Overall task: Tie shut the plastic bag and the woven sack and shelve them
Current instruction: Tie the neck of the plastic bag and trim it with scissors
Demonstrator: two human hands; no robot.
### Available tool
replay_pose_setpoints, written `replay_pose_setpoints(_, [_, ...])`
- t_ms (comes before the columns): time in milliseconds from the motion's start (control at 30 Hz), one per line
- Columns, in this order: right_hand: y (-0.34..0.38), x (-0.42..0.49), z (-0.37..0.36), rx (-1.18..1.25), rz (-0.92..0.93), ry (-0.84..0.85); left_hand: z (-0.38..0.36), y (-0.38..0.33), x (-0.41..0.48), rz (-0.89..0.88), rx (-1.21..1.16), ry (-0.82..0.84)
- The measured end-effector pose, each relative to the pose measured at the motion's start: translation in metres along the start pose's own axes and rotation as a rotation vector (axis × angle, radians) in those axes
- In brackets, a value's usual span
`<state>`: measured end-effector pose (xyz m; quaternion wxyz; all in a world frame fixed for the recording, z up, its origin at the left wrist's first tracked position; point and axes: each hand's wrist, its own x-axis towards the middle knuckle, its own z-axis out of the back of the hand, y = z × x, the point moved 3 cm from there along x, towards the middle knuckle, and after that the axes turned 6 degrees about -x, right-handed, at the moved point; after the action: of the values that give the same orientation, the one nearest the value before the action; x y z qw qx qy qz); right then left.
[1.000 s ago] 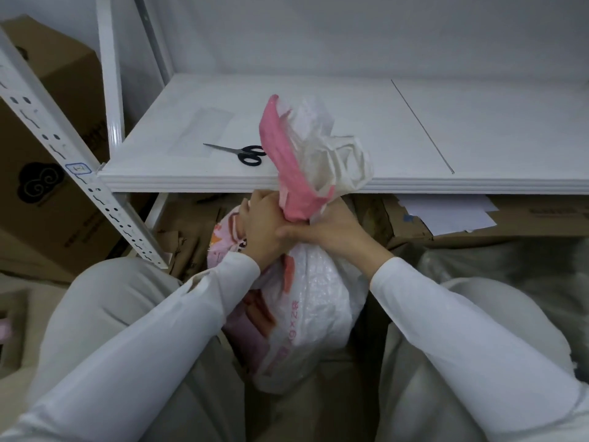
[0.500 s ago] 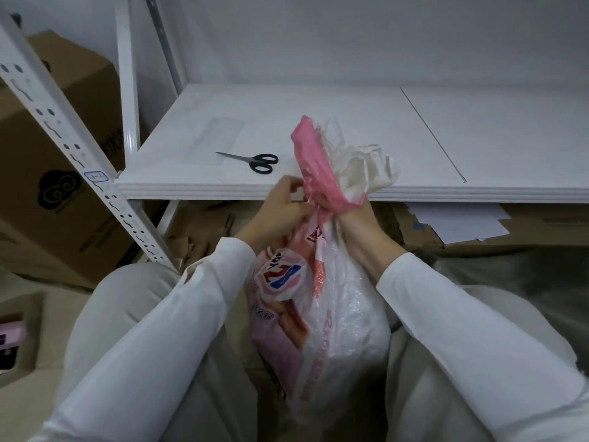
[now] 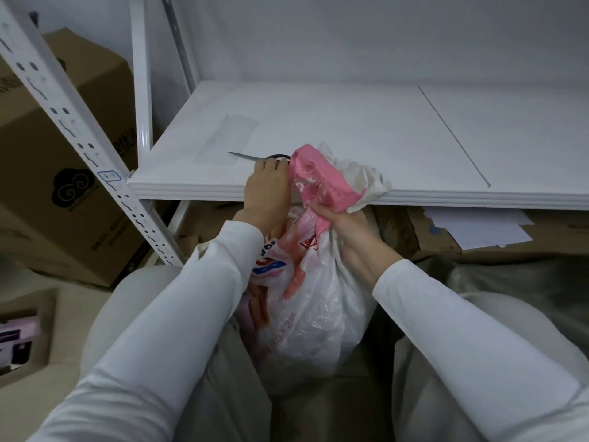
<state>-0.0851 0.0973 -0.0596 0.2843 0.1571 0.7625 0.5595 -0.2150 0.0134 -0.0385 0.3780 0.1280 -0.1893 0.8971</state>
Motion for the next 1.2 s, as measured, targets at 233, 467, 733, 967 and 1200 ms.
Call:
replay_pose_setpoints(233, [0.000,0.007,-0.004,0.003,-0.031,0.020,0.005,0.003,0.009,0.028,-0.200,0.059])
replay_pose_setpoints(467, [-0.008,0.012,-0.002,0.023,-0.104,-0.035,0.000,0.002,0.019,0.106,-0.265,0.068])
replay_pose_setpoints(733, [-0.010,0.015,0.006,0.009,-0.115,0.019,-0.008,0.011,0.027,-0.011,-0.204,0.099])
replay_pose_setpoints(967, [-0.013,0.015,0.004,0.010,-0.141,0.032,-0.007,0.012,0.028,-0.063,-0.196,0.036])
replay_pose_setpoints(1200, [-0.023,0.017,-0.005,-0.012,-0.127,0.068,0.000,0.023,0.028,-0.008,-0.188,0.066])
